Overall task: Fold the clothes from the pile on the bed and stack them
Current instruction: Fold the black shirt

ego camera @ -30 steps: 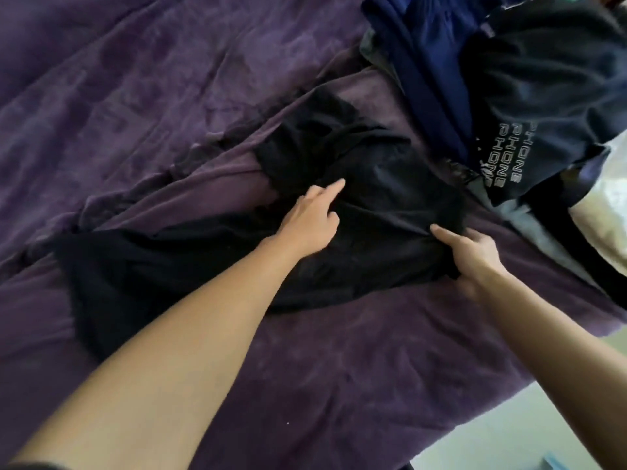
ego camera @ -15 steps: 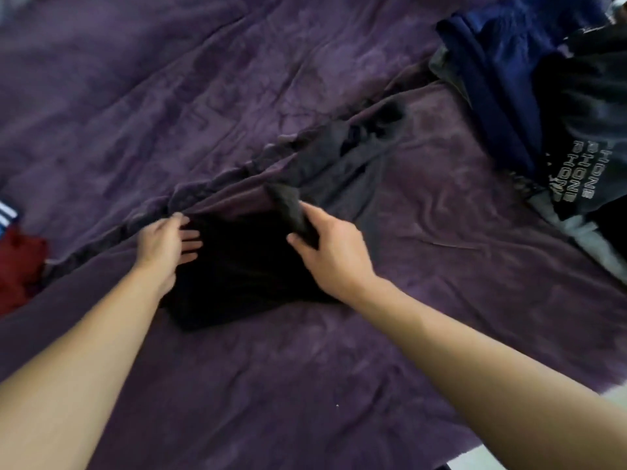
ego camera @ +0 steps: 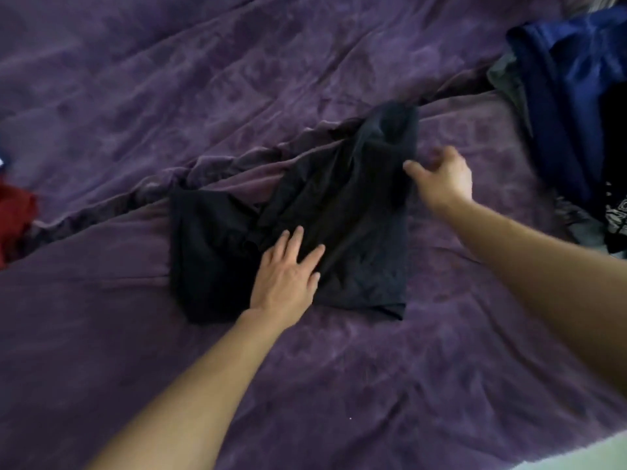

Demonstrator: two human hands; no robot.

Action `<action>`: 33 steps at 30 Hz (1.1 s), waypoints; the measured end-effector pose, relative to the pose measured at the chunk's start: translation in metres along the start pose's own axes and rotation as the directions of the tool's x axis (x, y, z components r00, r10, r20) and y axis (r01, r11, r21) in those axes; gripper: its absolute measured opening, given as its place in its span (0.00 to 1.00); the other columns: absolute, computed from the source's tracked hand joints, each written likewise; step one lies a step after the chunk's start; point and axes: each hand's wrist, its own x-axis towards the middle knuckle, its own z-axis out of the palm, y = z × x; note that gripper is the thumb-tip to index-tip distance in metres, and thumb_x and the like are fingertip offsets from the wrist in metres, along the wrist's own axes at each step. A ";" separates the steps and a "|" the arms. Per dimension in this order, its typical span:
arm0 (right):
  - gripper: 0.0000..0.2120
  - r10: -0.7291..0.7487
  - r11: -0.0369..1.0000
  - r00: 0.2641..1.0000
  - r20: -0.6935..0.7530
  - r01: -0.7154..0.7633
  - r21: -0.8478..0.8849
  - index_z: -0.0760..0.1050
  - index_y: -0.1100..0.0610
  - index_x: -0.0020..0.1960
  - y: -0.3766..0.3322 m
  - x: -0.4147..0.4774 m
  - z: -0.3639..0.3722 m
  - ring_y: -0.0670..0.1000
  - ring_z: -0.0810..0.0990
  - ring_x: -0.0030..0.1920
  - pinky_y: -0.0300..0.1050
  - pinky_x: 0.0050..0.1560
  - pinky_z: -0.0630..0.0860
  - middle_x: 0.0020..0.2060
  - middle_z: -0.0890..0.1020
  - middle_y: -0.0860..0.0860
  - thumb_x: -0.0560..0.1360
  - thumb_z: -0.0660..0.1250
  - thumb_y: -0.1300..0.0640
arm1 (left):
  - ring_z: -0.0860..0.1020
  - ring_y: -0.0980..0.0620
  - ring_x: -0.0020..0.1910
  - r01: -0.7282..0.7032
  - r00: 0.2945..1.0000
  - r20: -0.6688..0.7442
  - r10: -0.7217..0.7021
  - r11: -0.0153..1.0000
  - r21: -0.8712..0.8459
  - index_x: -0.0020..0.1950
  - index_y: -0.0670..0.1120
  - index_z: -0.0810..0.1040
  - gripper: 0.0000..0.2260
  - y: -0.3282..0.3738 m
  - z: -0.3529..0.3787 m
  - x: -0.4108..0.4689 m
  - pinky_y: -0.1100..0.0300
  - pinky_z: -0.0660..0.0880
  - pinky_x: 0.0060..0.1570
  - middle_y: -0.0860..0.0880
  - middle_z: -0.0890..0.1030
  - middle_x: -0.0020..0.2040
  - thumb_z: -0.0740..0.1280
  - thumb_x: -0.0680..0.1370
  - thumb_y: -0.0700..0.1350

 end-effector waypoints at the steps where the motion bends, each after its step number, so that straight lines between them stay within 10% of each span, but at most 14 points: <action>1: 0.32 -0.030 0.998 1.000 0.010 0.030 -0.047 0.67 0.55 0.70 -0.007 0.016 0.003 0.59 0.73 0.64 0.49 0.62 0.68 0.63 0.75 0.57 0.72 0.69 0.42 | 0.51 0.42 0.76 0.000 0.996 0.088 -0.004 0.999 0.043 0.77 0.56 0.56 0.24 -0.001 0.013 0.001 0.48 0.56 0.72 0.43 0.50 0.78 0.58 0.81 0.52; 5: 0.49 -0.017 0.997 0.993 0.117 0.008 0.079 0.51 0.53 0.77 -0.039 0.044 0.043 0.56 0.67 0.69 0.48 0.68 0.65 0.71 0.66 0.55 0.66 0.73 0.39 | 0.45 0.45 0.77 0.015 0.980 0.196 -0.028 0.998 0.068 0.77 0.58 0.48 0.26 -0.013 0.039 0.002 0.50 0.50 0.74 0.45 0.44 0.79 0.55 0.82 0.52; 9: 0.39 0.224 0.825 0.952 0.207 -0.298 0.480 0.62 0.58 0.71 -0.050 0.045 0.049 0.53 0.76 0.60 0.47 0.57 0.77 0.57 0.76 0.51 0.65 0.78 0.55 | 0.47 0.48 0.77 0.007 0.971 0.237 0.002 0.999 -0.036 0.77 0.59 0.53 0.26 -0.021 0.030 0.007 0.52 0.52 0.73 0.48 0.48 0.79 0.60 0.81 0.51; 12: 0.33 -0.129 0.907 0.992 -0.005 0.120 0.403 0.70 0.58 0.68 -0.050 0.018 0.018 0.46 0.77 0.59 0.42 0.61 0.74 0.60 0.78 0.49 0.65 0.76 0.60 | 0.56 0.50 0.76 0.112 0.966 0.254 -0.038 0.952 -0.286 0.74 0.54 0.64 0.24 -0.029 0.013 0.012 0.56 0.56 0.71 0.50 0.58 0.77 0.64 0.79 0.47; 16: 0.18 -0.806 0.590 0.590 0.049 0.796 0.135 0.79 0.55 0.53 -0.012 -0.062 -0.012 0.53 0.77 0.58 0.45 0.59 0.70 0.54 0.81 0.49 0.66 0.65 0.66 | 0.77 0.48 0.59 0.282 0.958 0.114 -0.265 0.778 -0.561 0.62 0.43 0.78 0.14 -0.042 -0.014 0.013 0.60 0.71 0.60 0.45 0.79 0.60 0.66 0.76 0.37; 19: 0.14 -0.853 0.375 0.360 0.379 0.926 -0.035 0.83 0.54 0.43 0.045 -0.108 -0.009 0.60 0.75 0.65 0.57 0.62 0.69 0.58 0.81 0.54 0.62 0.69 0.68 | 0.80 0.47 0.49 0.296 0.940 -0.003 -0.341 0.822 -0.486 0.56 0.42 0.81 0.11 -0.059 -0.032 0.002 0.56 0.76 0.52 0.46 0.80 0.51 0.65 0.75 0.35; 22: 0.11 -0.810 0.508 0.468 0.353 0.861 0.023 0.83 0.55 0.43 0.079 -0.122 -0.008 0.59 0.79 0.61 0.55 0.60 0.73 0.55 0.82 0.53 0.65 0.68 0.66 | 0.77 0.43 0.53 0.173 0.952 -0.195 -0.238 0.939 -0.298 0.57 0.43 0.80 0.12 -0.058 -0.043 -0.006 0.49 0.76 0.51 0.45 0.77 0.54 0.65 0.75 0.36; 26: 0.16 -0.172 0.971 0.984 0.051 0.161 0.177 0.77 0.55 0.59 0.068 -0.103 0.007 0.49 0.79 0.52 0.42 0.56 0.73 0.53 0.80 0.50 0.74 0.69 0.50 | 0.71 0.38 0.64 -0.154 0.944 -0.302 0.135 0.987 -0.040 0.68 0.46 0.74 0.22 -0.011 -0.036 0.008 0.47 0.72 0.59 0.39 0.70 0.69 0.66 0.73 0.37; 29: 0.27 0.215 0.859 0.919 0.330 -0.339 0.384 0.75 0.57 0.62 0.057 -0.089 0.029 0.45 0.81 0.50 0.46 0.57 0.78 0.53 0.82 0.49 0.69 0.75 0.45 | 0.53 0.41 0.76 -0.215 0.977 -0.002 0.215 0.976 0.045 0.77 0.57 0.55 0.33 0.018 -0.014 0.030 0.49 0.61 0.67 0.44 0.49 0.78 0.61 0.75 0.37; 33: 0.17 0.220 0.866 0.886 0.408 -0.370 0.337 0.78 0.55 0.52 0.059 -0.087 0.051 0.46 0.82 0.45 0.41 0.45 0.80 0.48 0.84 0.50 0.67 0.77 0.51 | 0.44 0.47 0.77 -0.167 0.934 0.330 0.139 0.984 0.055 0.77 0.59 0.52 0.34 0.010 0.006 0.046 0.49 0.54 0.72 0.51 0.44 0.79 0.57 0.76 0.36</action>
